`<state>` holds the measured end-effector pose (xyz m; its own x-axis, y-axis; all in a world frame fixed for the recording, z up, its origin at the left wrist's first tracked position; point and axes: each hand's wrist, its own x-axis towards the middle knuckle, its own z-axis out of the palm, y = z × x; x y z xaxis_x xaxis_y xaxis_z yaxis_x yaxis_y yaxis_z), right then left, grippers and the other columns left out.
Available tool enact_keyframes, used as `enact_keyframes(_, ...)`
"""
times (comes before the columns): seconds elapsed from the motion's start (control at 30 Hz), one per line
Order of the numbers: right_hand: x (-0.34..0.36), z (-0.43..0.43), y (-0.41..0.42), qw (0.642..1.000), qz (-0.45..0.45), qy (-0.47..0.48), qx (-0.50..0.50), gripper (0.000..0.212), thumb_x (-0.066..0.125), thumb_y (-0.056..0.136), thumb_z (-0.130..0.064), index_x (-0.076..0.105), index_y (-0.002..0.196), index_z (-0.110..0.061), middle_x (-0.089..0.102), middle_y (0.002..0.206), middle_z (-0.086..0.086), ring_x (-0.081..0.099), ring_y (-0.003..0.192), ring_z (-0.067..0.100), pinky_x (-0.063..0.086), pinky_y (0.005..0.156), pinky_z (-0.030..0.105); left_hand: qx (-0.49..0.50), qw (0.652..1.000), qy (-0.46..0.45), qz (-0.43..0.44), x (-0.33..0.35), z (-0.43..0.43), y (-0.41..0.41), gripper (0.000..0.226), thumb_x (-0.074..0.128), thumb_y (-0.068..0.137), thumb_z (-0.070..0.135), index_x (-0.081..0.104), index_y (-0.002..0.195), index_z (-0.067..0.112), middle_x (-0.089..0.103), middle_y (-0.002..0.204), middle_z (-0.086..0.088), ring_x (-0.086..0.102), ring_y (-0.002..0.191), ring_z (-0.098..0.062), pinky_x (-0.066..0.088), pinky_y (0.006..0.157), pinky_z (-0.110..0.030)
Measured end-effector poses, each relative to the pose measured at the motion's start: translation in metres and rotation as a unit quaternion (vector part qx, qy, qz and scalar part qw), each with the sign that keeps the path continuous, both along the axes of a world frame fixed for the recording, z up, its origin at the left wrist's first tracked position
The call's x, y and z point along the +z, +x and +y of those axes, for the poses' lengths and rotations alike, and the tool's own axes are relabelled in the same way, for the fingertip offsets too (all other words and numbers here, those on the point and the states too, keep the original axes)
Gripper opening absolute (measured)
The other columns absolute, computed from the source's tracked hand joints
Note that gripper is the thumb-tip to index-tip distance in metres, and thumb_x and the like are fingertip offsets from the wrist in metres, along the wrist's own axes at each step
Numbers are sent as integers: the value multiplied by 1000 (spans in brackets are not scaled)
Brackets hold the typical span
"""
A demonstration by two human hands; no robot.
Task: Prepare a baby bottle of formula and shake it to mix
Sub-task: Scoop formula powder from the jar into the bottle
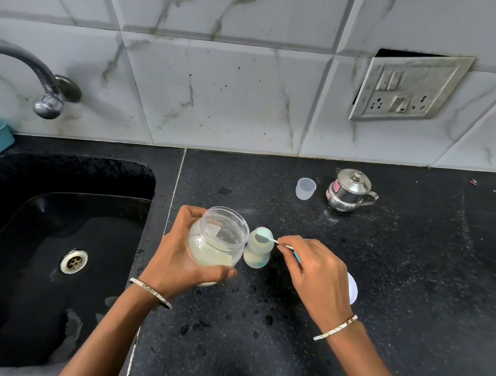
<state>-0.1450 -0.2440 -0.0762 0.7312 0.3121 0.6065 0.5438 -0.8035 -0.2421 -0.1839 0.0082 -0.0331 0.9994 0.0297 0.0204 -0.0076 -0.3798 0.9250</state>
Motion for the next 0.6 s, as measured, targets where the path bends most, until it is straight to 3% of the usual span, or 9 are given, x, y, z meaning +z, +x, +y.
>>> enact_keyframes(0.17,-6,0,-3,999,-32,-20,16,20,58,98,-27,75,101,-17,72,74,-1,67,61,21,51,40,33,2,1000,-1,1,-1,-1,0,91,90,41,47,43,117,33,58,108,33,61,105,2,52,82,-15)
enact_keyframes(0.23,-9,-1,-4,1000,-25,13,3,22,60,99,-30,72,115,-21,73,75,-2,68,61,18,54,44,34,3,1000,-2,-1,-2,0,0,91,91,41,46,43,118,33,59,108,31,62,105,0,53,82,-16)
enact_keyframes(0.3,-11,-1,-5,999,13,40,-9,37,61,102,-34,60,139,-29,78,83,-4,73,68,15,58,51,34,2,1000,-2,-1,-2,0,0,91,90,42,46,43,118,32,58,108,32,61,106,1,53,83,-16)
enact_keyframes(0.37,-13,-1,-6,999,23,25,-17,49,62,103,-33,50,150,-34,77,81,-4,71,66,14,58,52,33,1,1000,-4,-2,-3,0,-1,91,90,42,47,43,118,31,58,107,33,61,105,2,52,82,-15)
enact_keyframes(0.5,-18,-3,-5,999,-7,47,20,35,84,85,-9,78,118,-18,79,86,-1,73,71,18,60,54,34,1,1000,-3,0,-4,-1,-1,91,90,41,49,42,117,33,57,108,34,60,105,3,51,83,-13)
enact_keyframes(0.6,-17,0,-4,999,-19,26,-10,37,79,88,-18,76,125,-19,73,74,-2,64,60,15,54,49,28,4,1000,-5,1,-4,-1,-1,91,91,41,47,43,117,34,59,108,32,62,105,1,53,83,-15)
